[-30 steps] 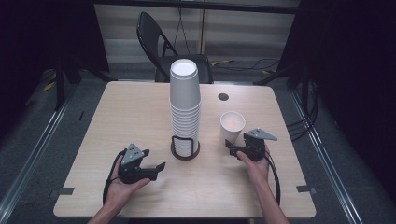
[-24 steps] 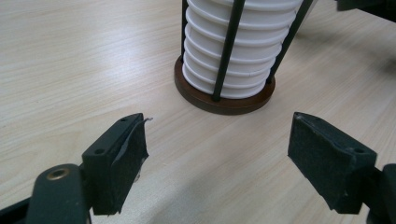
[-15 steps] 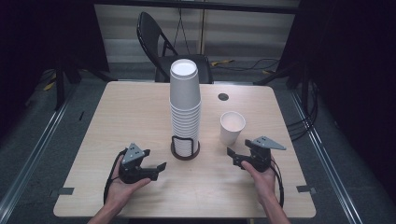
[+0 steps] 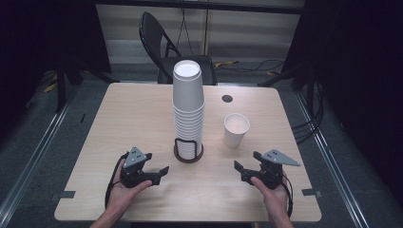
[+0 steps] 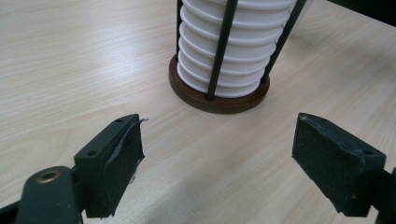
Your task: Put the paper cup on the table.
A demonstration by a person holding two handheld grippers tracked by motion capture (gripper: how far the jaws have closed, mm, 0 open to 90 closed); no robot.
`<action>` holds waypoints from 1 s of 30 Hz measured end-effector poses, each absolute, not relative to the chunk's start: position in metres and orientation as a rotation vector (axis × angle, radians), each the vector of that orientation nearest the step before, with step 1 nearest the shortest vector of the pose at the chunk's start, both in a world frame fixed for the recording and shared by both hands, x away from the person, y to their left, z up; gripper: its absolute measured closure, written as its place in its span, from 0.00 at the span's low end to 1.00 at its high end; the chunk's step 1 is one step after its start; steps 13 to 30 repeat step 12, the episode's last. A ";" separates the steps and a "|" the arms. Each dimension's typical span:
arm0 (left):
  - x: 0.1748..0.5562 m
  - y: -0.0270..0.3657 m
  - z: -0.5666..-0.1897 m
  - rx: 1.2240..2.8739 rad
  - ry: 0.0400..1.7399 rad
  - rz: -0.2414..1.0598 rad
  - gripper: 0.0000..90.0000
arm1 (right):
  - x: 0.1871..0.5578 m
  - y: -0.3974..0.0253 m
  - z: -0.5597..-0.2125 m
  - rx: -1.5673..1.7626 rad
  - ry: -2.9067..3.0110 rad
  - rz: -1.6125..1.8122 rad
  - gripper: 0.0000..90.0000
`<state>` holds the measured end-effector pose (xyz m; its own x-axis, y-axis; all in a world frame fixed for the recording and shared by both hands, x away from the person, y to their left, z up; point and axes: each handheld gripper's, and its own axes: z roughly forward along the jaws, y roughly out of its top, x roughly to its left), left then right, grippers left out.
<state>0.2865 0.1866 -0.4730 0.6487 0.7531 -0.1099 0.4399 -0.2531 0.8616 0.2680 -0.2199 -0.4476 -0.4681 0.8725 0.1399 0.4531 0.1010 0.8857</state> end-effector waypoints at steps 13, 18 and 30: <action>0.285 0.182 -0.475 1.926 0.898 0.408 0.18 | 0.259 -0.224 -0.465 1.325 1.972 1.304 0.16; 0.285 0.182 -0.475 1.926 0.898 0.408 0.18 | 0.259 -0.224 -0.465 1.325 1.972 1.304 0.16; 0.285 0.182 -0.475 1.926 0.898 0.408 0.18 | 0.259 -0.224 -0.465 1.325 1.972 1.304 0.16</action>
